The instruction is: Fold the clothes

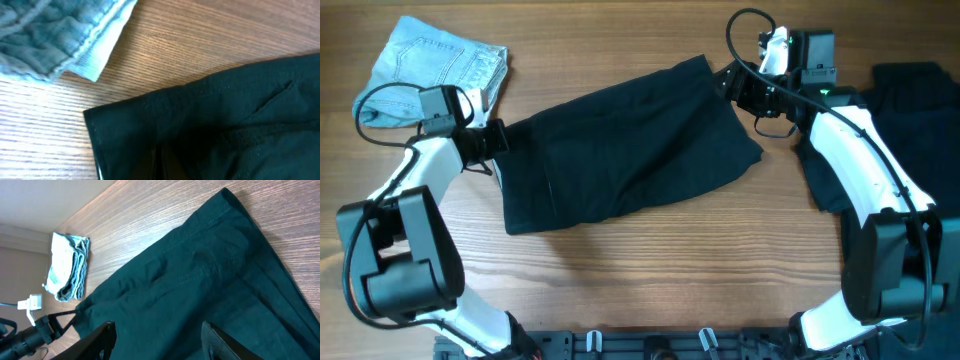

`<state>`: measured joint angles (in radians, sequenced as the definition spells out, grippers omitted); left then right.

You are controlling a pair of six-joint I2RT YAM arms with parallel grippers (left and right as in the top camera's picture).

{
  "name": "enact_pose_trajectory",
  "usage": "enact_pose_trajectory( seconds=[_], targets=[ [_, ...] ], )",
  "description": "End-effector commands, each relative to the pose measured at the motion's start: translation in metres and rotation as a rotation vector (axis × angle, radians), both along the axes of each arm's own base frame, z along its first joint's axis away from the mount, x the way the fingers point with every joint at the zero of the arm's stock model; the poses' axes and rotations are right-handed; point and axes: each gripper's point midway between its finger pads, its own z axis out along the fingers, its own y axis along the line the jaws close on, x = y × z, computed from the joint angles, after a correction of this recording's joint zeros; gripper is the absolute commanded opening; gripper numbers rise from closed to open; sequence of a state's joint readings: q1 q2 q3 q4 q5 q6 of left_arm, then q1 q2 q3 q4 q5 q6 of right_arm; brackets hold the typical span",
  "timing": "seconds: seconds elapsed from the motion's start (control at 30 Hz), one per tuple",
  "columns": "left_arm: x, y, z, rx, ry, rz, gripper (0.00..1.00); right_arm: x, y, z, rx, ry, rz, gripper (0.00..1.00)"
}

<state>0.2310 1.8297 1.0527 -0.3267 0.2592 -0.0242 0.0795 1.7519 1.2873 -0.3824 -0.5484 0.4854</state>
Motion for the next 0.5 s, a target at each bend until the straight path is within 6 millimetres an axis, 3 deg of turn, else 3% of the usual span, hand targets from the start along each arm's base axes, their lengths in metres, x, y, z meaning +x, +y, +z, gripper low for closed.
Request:
enact_pose_trajectory(
  seconds=[0.0,0.1,0.23,0.27,0.3,0.33,0.37,0.4,0.47],
  targets=[
    [0.015,0.016,0.058,0.024,-0.138,0.043,0.04,0.003,-0.002,0.007,-0.014,-0.026,0.001,0.59],
    [0.013,0.039,0.075,0.085,-0.174,0.103,0.04,0.003,-0.002,0.007,-0.014,-0.027,0.001,0.59],
    [0.009,0.055,0.068,0.132,-0.144,0.151,0.04,0.003,-0.002,0.007,-0.013,-0.026,0.001,0.59],
    [0.009,0.058,0.063,0.139,-0.133,0.156,0.17,0.003,-0.002,0.007,-0.014,-0.026,0.002,0.59],
    [0.009,0.058,0.06,0.138,-0.127,0.156,0.5,0.002,-0.002,0.007,-0.014,-0.024,0.002,0.59],
    [0.009,0.056,0.057,0.132,-0.121,0.152,0.76,0.002,-0.002,0.006,-0.014,-0.022,0.002,0.59],
    [0.008,0.056,0.057,0.131,-0.115,0.151,0.83,0.001,-0.002,0.006,-0.014,-0.019,0.002,0.59],
    [0.006,0.055,0.056,0.129,-0.108,0.151,0.83,0.0,-0.002,0.005,-0.015,-0.01,0.002,0.59],
    [0.0,0.049,0.055,0.101,-0.087,0.137,0.73,-0.005,-0.002,0.0,-0.034,0.005,0.022,0.58]
  ],
)
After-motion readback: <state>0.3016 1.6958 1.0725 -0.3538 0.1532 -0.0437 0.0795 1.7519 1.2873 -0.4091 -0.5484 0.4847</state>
